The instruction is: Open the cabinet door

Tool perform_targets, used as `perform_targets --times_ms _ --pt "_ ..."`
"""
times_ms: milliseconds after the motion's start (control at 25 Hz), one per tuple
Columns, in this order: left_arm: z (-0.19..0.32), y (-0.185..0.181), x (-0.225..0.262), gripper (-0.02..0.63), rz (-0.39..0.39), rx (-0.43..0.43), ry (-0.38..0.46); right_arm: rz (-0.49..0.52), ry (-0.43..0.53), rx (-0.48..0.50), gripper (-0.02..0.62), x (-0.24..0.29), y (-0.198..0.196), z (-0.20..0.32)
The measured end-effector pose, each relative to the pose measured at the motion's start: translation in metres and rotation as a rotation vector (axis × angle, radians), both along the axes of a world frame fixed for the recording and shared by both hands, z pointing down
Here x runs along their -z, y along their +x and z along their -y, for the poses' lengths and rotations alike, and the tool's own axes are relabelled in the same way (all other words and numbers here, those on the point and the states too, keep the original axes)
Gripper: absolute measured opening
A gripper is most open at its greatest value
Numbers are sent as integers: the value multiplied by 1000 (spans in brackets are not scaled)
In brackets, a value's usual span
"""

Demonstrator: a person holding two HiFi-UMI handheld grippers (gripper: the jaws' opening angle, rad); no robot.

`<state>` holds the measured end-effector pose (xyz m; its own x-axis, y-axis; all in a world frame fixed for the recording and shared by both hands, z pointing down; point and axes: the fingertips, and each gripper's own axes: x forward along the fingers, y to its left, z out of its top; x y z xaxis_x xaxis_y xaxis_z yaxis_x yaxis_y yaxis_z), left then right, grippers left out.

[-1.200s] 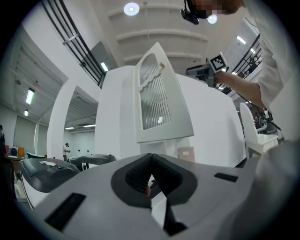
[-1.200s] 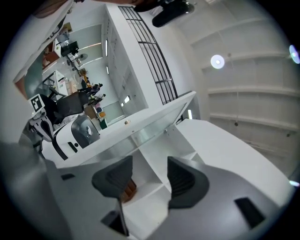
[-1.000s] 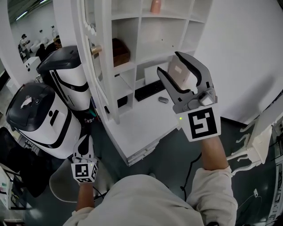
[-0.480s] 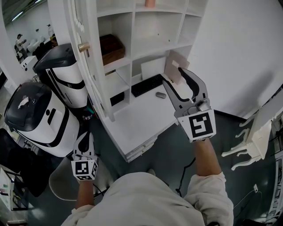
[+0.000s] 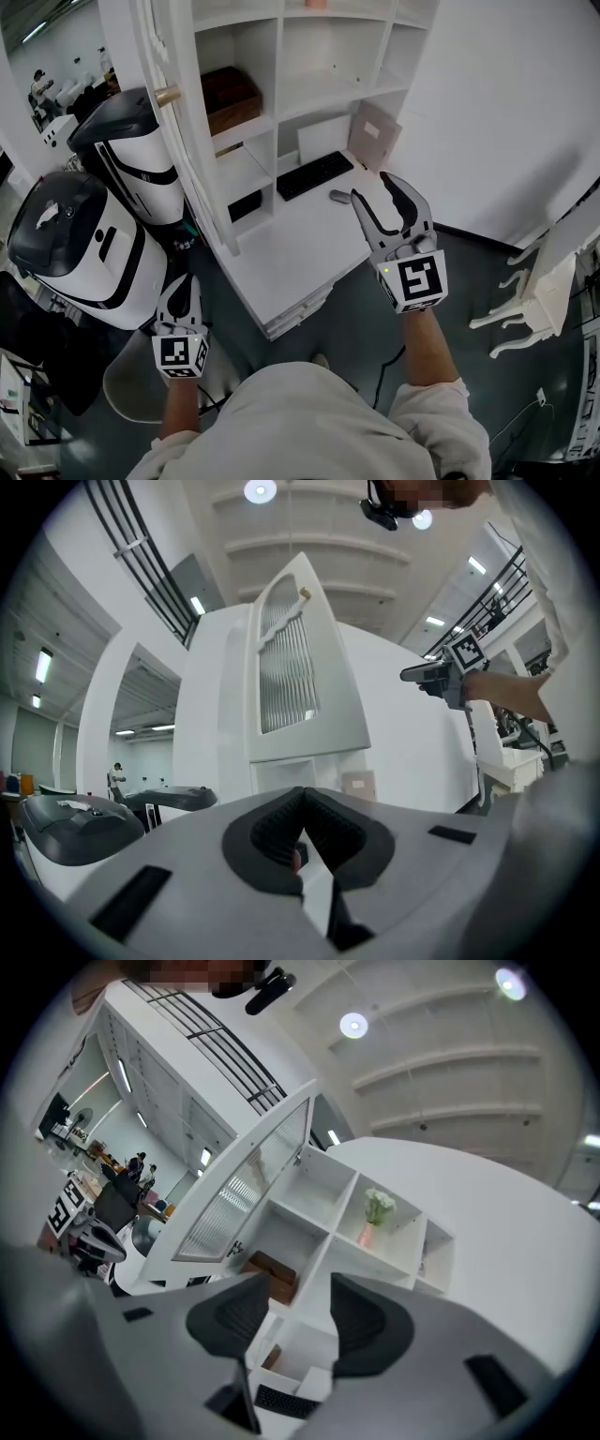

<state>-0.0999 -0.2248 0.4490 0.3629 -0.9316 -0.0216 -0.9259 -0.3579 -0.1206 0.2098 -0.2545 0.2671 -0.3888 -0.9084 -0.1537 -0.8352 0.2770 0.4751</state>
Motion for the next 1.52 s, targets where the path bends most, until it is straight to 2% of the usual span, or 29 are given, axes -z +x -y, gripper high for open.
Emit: perform_targets --times_ms 720,1520 --pt "10 -1 -3 -2 7 14 -9 136 -149 -31 202 -86 17 0" --pt "18 -4 -13 -2 16 14 -25 187 -252 -49 181 -142 19 -3"
